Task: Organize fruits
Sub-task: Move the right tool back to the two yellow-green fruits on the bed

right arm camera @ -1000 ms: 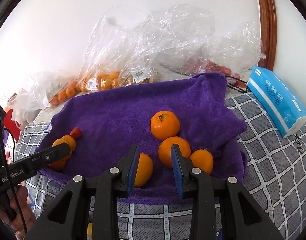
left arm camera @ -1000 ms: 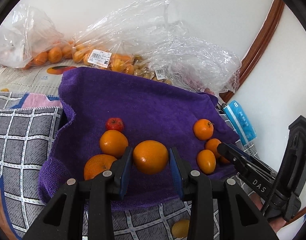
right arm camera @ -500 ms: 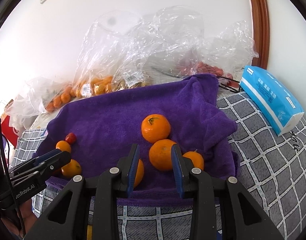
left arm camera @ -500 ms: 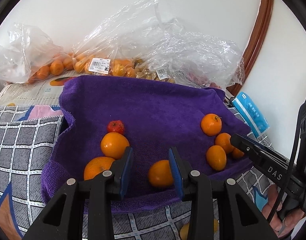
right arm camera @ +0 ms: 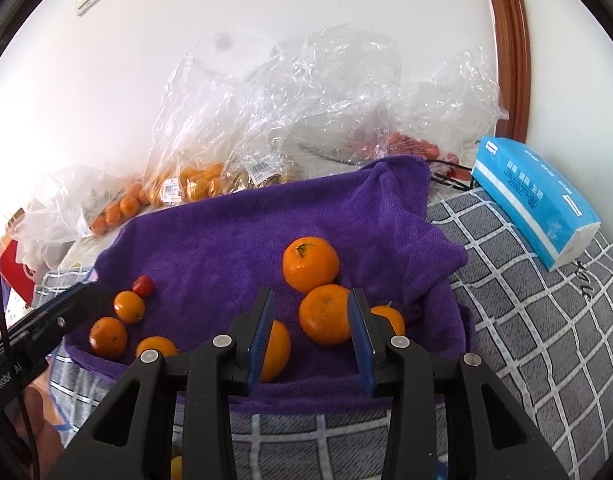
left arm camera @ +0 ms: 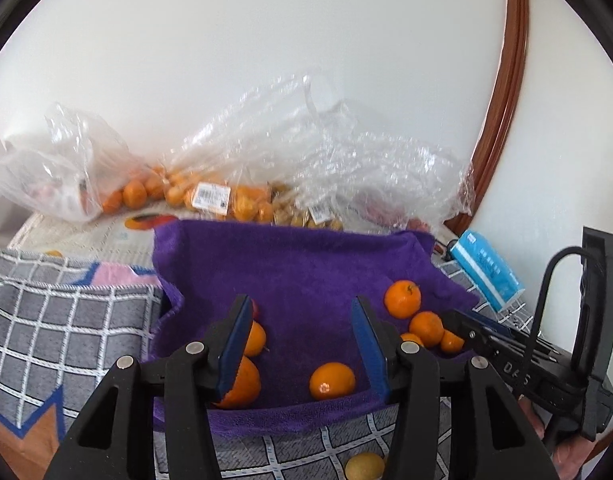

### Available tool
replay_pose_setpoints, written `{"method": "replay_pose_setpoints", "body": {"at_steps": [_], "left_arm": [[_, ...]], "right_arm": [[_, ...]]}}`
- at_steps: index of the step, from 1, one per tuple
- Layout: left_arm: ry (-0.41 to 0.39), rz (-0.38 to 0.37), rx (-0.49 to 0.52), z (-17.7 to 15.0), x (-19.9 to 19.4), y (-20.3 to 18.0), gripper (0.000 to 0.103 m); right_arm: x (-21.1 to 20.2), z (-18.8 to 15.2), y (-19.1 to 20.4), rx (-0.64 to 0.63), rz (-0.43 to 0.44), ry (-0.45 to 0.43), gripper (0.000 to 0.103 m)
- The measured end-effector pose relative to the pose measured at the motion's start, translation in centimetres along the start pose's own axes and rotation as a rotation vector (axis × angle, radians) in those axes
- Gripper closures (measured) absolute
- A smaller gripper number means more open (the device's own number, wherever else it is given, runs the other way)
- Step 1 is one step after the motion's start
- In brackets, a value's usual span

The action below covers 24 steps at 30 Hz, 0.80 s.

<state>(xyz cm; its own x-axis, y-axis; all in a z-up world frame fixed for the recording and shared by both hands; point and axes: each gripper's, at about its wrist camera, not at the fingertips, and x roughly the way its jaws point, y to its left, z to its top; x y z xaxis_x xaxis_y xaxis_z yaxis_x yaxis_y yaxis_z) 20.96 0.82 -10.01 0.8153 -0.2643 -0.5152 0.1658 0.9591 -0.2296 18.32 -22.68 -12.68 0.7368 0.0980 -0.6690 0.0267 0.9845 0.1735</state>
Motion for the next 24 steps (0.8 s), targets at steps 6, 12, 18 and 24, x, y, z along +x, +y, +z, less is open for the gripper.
{"method": "replay_pose_setpoints", "body": {"at_steps": [6,12,18,24], "left_arm": [[-0.018,0.015,0.012,1.0,-3.6,0.1,0.054],[0.032,0.023,0.006,-0.8,-6.1,1.9,0.054],[0.105,0.051,-0.04,-3.9,-7.2,5.5,0.054],[0.163,0.068,-0.093,-5.9,-7.3,8.1,0.054]], "right_arm": [[-3.4,-0.3,1.4,-0.037,-0.049,-0.01,0.058],[-5.0,-2.2,2.3,-0.034,-0.092,-0.022,0.052],[-3.8,-5.1,2.9,0.037,-0.01,0.104,0.052],[-3.7,-7.8,4.8,0.012,0.021,0.138,0.052]]}}
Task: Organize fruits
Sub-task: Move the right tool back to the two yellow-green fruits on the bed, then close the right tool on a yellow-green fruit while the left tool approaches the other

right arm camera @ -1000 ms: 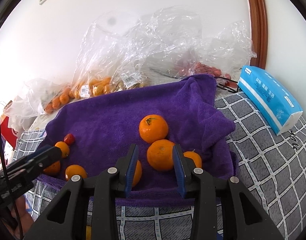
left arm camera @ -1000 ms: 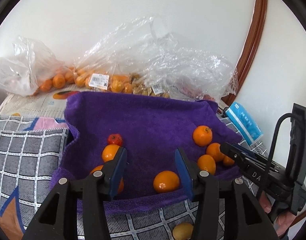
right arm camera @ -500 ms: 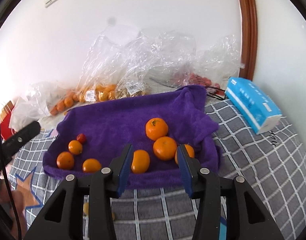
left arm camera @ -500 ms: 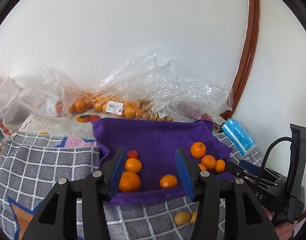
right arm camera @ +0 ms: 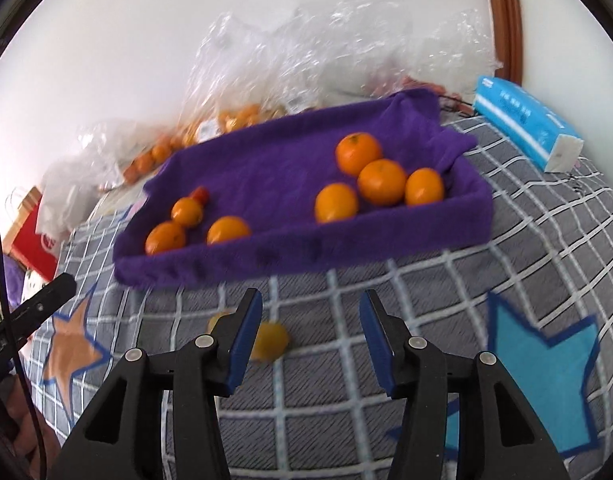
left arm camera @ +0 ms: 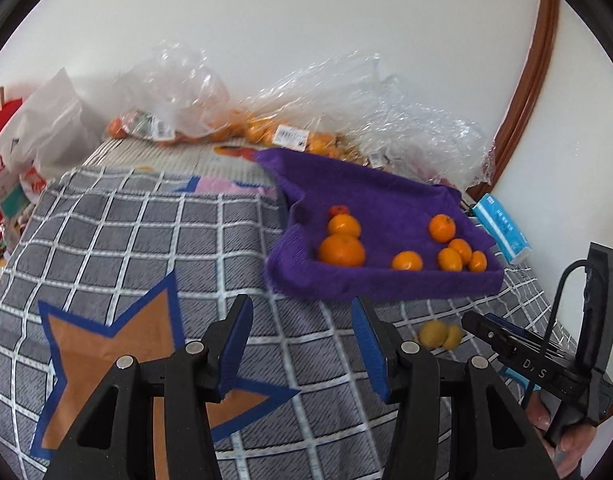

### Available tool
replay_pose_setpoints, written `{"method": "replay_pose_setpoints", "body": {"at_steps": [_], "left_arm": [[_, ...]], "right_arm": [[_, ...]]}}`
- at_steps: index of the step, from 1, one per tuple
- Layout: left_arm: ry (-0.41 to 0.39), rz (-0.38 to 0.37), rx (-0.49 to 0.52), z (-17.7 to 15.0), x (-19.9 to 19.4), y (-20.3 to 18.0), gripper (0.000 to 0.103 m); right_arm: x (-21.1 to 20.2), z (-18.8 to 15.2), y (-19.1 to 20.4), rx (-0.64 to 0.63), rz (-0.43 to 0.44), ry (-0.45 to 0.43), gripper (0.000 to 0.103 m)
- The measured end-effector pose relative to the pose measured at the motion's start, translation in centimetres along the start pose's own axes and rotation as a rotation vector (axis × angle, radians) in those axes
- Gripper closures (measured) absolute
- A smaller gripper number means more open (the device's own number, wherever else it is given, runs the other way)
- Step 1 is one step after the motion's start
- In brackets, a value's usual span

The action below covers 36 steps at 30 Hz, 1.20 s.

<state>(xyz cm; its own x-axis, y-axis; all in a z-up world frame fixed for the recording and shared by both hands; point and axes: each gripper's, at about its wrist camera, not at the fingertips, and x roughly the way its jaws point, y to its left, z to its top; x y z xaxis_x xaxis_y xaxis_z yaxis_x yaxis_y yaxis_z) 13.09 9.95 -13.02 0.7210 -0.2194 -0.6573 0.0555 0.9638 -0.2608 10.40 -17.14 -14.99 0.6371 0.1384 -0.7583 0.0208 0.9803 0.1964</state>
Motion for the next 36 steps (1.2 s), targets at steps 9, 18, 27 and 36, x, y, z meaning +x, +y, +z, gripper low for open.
{"method": "replay_pose_setpoints", "body": {"at_steps": [9,18,27,36], "left_arm": [[0.018,0.004,-0.014,-1.4,0.5,1.3,0.05],[0.013,0.008,-0.038,-1.5,0.6,1.8,0.05],[0.012,0.006,-0.079,-1.4,0.6,2.5,0.05],[0.022,0.022,-0.09,-1.5,0.8,2.7,0.05]], "right_arm": [[1.2,-1.4,2.4,-0.079,-0.027,0.036,0.052],[1.4,-1.7,4.3,-0.165,-0.03,0.013,0.061],[1.1,-2.1,3.8,-0.154,-0.021,0.014,0.079],[0.5,-2.6,3.5,-0.168,-0.035,0.01,0.079]]}}
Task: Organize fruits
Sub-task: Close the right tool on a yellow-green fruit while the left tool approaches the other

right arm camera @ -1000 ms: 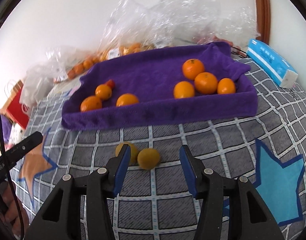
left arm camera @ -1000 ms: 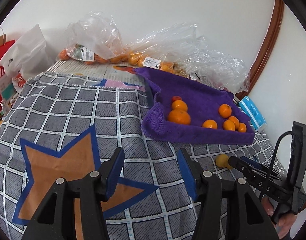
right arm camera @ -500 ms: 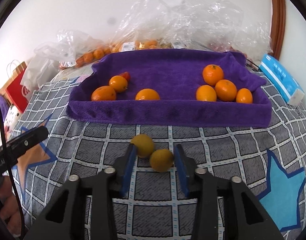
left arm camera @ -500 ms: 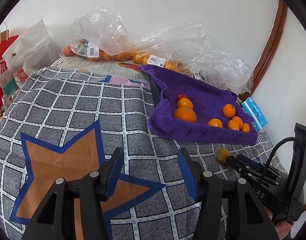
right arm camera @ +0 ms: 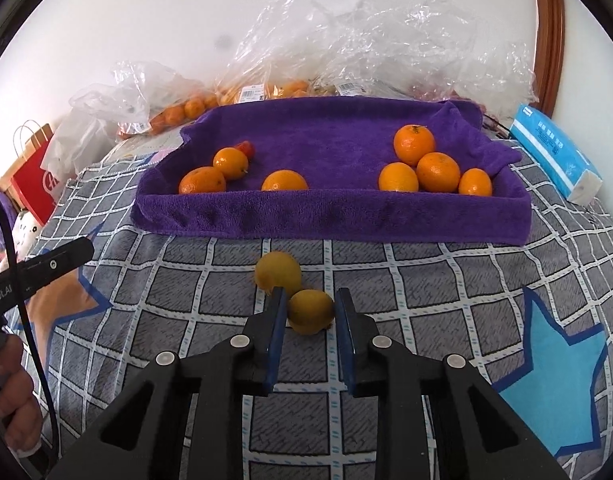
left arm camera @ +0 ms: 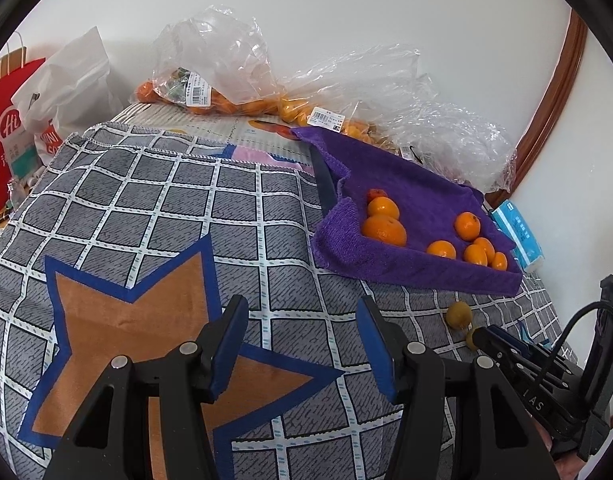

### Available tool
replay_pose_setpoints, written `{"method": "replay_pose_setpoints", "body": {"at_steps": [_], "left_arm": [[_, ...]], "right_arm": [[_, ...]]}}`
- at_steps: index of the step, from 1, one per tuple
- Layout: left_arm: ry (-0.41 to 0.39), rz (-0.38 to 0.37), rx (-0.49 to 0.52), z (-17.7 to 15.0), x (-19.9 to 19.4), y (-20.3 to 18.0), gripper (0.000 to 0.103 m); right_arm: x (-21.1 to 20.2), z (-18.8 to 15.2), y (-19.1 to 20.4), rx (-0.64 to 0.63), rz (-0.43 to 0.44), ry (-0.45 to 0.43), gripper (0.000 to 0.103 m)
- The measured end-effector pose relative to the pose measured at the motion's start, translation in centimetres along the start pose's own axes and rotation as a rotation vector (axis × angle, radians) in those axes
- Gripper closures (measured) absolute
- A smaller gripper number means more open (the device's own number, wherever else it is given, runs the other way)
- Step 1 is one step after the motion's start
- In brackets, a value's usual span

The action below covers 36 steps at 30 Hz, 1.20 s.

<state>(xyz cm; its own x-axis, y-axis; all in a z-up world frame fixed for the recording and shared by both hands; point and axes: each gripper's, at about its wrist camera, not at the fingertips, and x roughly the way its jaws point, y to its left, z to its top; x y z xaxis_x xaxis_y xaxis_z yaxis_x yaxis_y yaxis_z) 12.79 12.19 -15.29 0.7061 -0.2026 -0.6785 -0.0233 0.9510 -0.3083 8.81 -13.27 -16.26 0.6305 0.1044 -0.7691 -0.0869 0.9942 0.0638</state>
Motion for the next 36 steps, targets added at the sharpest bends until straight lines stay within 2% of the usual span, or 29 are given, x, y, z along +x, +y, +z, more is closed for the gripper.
{"method": "replay_pose_setpoints", "body": {"at_steps": [3,5,10,14,19,26,32,34,36], "left_arm": [[-0.011,0.023,0.003,0.0,0.0,0.0,0.05],[-0.016,0.035,0.01,0.0,-0.1,-0.1,0.049],[-0.015,0.029,0.001,0.1,0.0,0.2,0.049],[-0.009,0.03,0.001,0.1,0.1,0.3,0.049],[-0.006,0.071,0.022,-0.1,0.4,0.0,0.049],[0.019,0.117,0.051,-0.5,1.3,-0.5,0.049],[0.042,0.104,0.02,-0.5,1.6,0.1,0.049],[0.045,0.101,0.015,-0.5,1.7,0.1,0.048],[0.05,0.096,0.027,-0.5,1.9,-0.1,0.042]], "right_arm": [[-0.1,-0.2,-0.1,0.004,0.009,0.008,0.077],[0.0,-0.4,-0.1,0.002,0.006,0.015,0.071],[0.7,-0.5,0.2,-0.012,-0.029,0.044,0.076],[0.6,-0.5,0.0,-0.003,-0.022,0.038,0.076],[-0.1,-0.3,-0.3,0.006,-0.01,0.015,0.076],[0.7,-0.5,-0.4,-0.001,0.01,0.052,0.076],[0.5,-0.6,0.3,-0.04,-0.001,0.041,0.076],[0.5,-0.7,0.4,-0.05,-0.015,0.046,0.076],[0.5,-0.7,0.3,-0.054,-0.016,0.049,0.076]]}}
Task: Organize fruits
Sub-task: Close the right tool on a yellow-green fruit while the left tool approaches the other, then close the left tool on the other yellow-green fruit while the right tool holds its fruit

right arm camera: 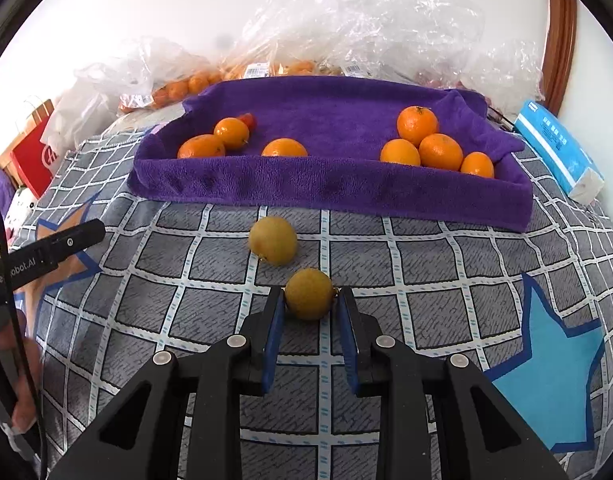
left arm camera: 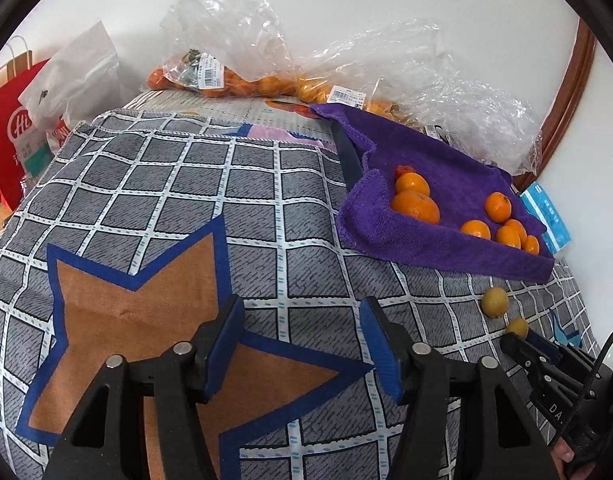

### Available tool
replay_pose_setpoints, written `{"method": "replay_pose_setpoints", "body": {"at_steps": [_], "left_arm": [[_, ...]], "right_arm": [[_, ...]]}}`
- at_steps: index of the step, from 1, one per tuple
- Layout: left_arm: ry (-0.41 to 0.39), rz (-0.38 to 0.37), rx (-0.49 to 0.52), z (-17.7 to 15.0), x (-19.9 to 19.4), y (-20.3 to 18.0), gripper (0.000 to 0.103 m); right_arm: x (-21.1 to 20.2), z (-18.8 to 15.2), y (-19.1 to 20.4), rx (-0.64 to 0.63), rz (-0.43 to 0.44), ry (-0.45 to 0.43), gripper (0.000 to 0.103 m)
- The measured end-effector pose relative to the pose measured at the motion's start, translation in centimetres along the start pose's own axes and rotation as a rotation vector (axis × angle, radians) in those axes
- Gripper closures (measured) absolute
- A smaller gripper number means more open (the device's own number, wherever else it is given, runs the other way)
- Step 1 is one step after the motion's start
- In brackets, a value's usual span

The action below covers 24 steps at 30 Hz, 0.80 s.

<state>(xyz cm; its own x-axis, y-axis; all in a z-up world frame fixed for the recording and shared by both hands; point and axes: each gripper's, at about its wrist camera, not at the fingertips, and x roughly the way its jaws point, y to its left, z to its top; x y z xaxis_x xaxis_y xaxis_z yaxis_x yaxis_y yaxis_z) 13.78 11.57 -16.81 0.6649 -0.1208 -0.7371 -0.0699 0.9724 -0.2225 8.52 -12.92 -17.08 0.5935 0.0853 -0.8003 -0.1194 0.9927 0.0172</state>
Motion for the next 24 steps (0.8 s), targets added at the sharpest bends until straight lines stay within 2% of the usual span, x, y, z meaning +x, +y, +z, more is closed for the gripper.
{"method": "replay_pose_setpoints", "body": {"at_steps": [7,8,11,13,17,24], "left_arm": [[-0.002,-0.006,0.006,0.0,-0.1,-0.2,0.042],[-0.004,-0.013,0.003,0.0,-0.2,-0.1,0.043],[0.015,-0.03,0.005,0.0,-0.4,-0.4,0.055],[0.03,-0.064,-0.002,0.0,-0.7,-1.1,0.055],[0.047,-0.146,0.015,0.1,-1.1,-3.9,0.055],[0.093,-0.213,0.081,-0.1,0.8,-10.1,0.053]], "right_arm": [[0.2,0.1,-0.1,-0.001,0.034,-0.001,0.076],[0.3,0.2,-0.3,0.005,0.038,-0.002,0.079],[0.0,0.3,-0.9,0.027,0.065,-0.013,0.079],[-0.7,0.2,-1.4,0.035,0.061,-0.042,0.079],[-1.8,-0.2,-3.1,0.044,0.035,-0.074,0.079],[-4.0,-0.8,-7.0,0.08,-0.046,-0.1,0.079]]}}
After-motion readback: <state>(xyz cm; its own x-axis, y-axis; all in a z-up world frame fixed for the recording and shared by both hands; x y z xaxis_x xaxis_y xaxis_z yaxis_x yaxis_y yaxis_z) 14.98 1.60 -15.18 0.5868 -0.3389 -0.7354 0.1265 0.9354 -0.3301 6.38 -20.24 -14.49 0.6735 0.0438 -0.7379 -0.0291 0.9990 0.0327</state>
